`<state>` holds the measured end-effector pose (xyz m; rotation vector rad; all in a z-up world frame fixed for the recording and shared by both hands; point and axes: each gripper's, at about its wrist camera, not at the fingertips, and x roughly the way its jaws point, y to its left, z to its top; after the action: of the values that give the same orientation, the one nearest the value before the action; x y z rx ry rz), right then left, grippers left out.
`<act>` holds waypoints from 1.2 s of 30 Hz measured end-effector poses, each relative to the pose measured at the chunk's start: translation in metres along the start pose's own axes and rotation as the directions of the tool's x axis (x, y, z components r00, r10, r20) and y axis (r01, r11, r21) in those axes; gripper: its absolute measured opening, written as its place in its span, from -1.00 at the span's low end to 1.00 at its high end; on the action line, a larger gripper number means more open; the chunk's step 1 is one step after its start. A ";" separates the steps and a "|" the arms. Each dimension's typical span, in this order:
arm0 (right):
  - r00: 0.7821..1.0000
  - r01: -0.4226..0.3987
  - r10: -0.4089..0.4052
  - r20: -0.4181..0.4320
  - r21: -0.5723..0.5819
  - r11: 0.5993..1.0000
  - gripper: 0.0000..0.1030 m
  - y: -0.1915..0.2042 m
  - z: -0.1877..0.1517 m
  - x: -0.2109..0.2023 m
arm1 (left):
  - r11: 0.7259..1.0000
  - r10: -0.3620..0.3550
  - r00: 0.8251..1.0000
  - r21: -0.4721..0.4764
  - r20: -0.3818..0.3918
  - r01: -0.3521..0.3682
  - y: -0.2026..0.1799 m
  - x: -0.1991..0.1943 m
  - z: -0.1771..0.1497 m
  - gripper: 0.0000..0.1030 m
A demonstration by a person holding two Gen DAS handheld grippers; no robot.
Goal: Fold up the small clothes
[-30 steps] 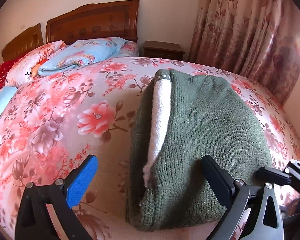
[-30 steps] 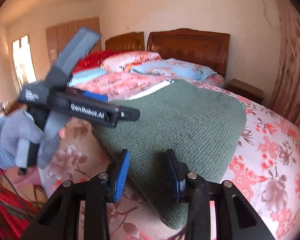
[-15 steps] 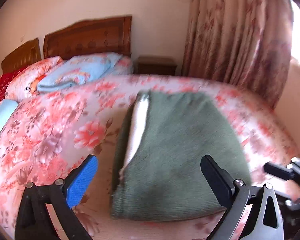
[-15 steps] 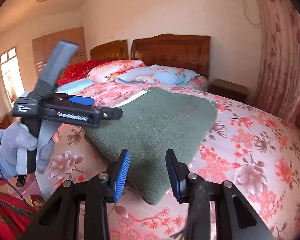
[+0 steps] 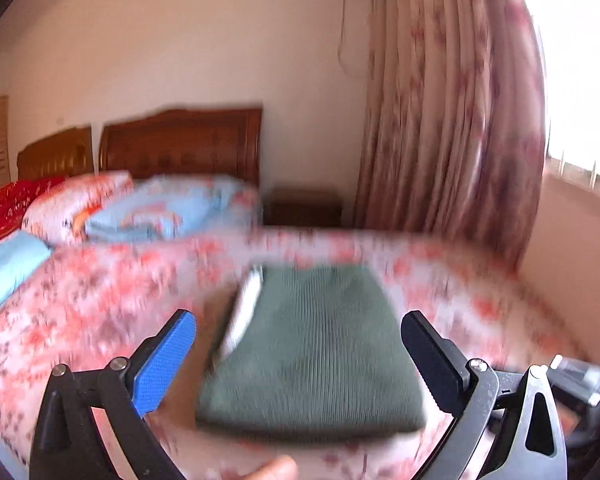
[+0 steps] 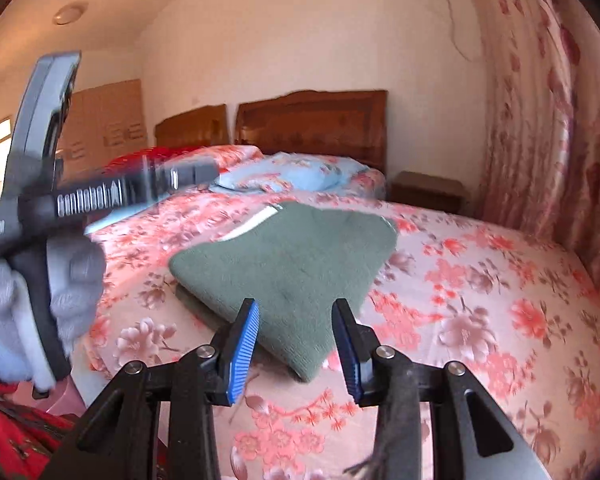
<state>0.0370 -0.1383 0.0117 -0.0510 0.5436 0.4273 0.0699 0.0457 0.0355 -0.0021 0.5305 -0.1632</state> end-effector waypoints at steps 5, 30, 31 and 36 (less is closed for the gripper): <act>0.997 0.080 -0.079 -0.013 0.122 0.989 -0.25 -0.022 -0.005 0.000 | 0.998 0.033 0.994 0.064 -0.107 -0.026 -0.023 0.013 -0.036 1.00; 0.997 0.078 -0.076 -0.020 0.172 0.982 -0.25 -0.028 -0.008 0.001 | 0.995 0.026 0.996 0.094 -0.091 -0.018 -0.034 0.009 -0.044 1.00; 0.997 0.079 -0.076 -0.023 0.173 0.982 -0.25 -0.028 -0.008 0.002 | 0.995 0.028 0.995 0.094 -0.091 -0.019 -0.034 0.009 -0.044 1.00; 0.997 0.077 -0.074 -0.026 0.172 0.982 -0.25 -0.028 -0.009 0.003 | 0.996 0.030 0.995 0.090 -0.096 -0.022 -0.033 0.011 -0.044 1.00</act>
<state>0.0463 -0.1641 0.0008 0.0905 0.5945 0.3048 0.0519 0.0136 -0.0067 0.0993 0.6196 -0.1620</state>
